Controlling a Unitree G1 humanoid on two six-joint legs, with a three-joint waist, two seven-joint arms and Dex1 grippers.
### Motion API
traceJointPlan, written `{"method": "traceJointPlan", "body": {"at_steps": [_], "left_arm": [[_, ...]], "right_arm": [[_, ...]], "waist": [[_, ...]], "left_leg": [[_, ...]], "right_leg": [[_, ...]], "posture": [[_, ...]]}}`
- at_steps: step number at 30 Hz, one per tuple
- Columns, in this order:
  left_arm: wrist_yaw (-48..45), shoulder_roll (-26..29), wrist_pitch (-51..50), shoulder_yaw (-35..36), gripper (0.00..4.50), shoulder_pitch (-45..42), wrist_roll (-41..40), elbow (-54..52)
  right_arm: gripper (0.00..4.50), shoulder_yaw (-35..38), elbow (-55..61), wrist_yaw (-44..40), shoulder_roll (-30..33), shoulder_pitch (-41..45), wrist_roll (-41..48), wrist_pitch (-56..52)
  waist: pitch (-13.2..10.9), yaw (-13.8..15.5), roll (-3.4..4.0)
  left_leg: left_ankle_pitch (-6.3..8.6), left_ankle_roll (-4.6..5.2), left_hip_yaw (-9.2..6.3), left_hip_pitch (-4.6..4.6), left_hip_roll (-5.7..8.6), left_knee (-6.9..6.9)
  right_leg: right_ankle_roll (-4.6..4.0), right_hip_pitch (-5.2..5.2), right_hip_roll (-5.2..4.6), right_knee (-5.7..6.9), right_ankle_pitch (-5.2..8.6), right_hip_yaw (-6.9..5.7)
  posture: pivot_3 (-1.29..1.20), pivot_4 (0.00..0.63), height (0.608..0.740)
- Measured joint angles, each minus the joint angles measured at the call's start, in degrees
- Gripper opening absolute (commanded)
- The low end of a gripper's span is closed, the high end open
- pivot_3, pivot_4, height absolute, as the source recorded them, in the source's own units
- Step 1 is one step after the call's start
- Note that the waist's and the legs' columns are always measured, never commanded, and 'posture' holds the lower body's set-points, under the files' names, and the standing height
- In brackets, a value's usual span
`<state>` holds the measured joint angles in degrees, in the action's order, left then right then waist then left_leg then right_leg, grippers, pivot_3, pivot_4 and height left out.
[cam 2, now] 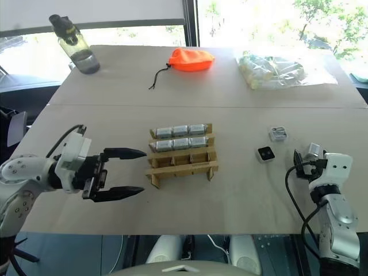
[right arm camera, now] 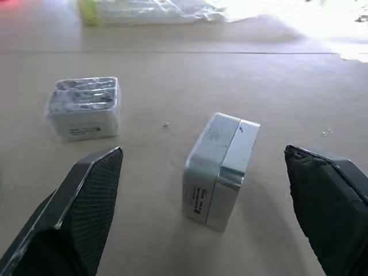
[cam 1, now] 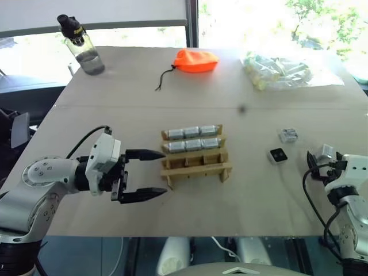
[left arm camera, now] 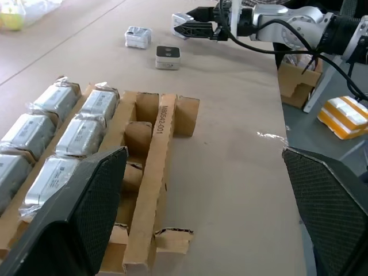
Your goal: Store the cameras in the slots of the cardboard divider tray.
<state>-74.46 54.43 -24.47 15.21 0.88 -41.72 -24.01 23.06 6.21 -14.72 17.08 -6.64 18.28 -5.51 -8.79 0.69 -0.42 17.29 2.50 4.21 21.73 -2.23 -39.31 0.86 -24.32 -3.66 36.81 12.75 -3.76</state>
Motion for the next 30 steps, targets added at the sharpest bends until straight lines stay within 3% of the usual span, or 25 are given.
{"method": "traceJointPlan", "body": {"at_steps": [5, 12, 22, 30], "left_arm": [[-0.43, 0.04, 0.16, 0.01, 4.47, 0.11, 0.57, 0.14], [-0.92, 0.01, 1.57, 0.06, 4.47, 0.31, 1.42, 2.15], [-1.44, -0.79, 2.64, 0.15, 4.47, 1.7, 1.59, 2.3], [-1.3, -0.94, 2.89, 0.99, 4.47, 1.68, 1.48, 2.3]], "right_arm": [[4.5, -0.05, 3.69, 2.88, 0.09, -0.12, -0.23, -5.04], [4.5, -0.04, 13.32, 7.52, 2.08, 0.8, 1.59, -21.48], [4.5, 4.67, 19.68, 16.33, 3.19, 10.7, 8.46, -48.06], [4.5, 6.85, 19.83, 18.29, 3.19, 13.32, 10.29, -57.46]], "waist": [[-0.01, -0.07, 0.01], [-0.01, -0.05, 0.01], [-0.01, 0.05, 0.0], [-0.01, -0.05, 0.0]], "left_leg": [[0.0, 0.0, 0.04, -0.02, 0.0, 0.0], [-0.01, -0.01, 0.01, -0.04, -0.01, 0.0], [-0.01, -0.01, 0.01, 0.11, 0.0, 0.01], [0.0, 0.01, 0.09, 0.12, 0.02, 0.01]], "right_leg": [[0.01, 0.0, 0.01, 0.0, 0.01, 0.01], [0.01, 0.01, 0.04, 0.02, 0.01, 0.0], [0.0, -0.14, 0.07, 0.01, 0.0, -0.02], [0.02, -0.17, 0.08, 0.0, -0.01, -0.04]], "posture": [[0.0, 0.15, 0.726], [0.0, 0.15, 0.726], [0.0, 0.15, 0.726], [0.0, 0.15, 0.726]]}}
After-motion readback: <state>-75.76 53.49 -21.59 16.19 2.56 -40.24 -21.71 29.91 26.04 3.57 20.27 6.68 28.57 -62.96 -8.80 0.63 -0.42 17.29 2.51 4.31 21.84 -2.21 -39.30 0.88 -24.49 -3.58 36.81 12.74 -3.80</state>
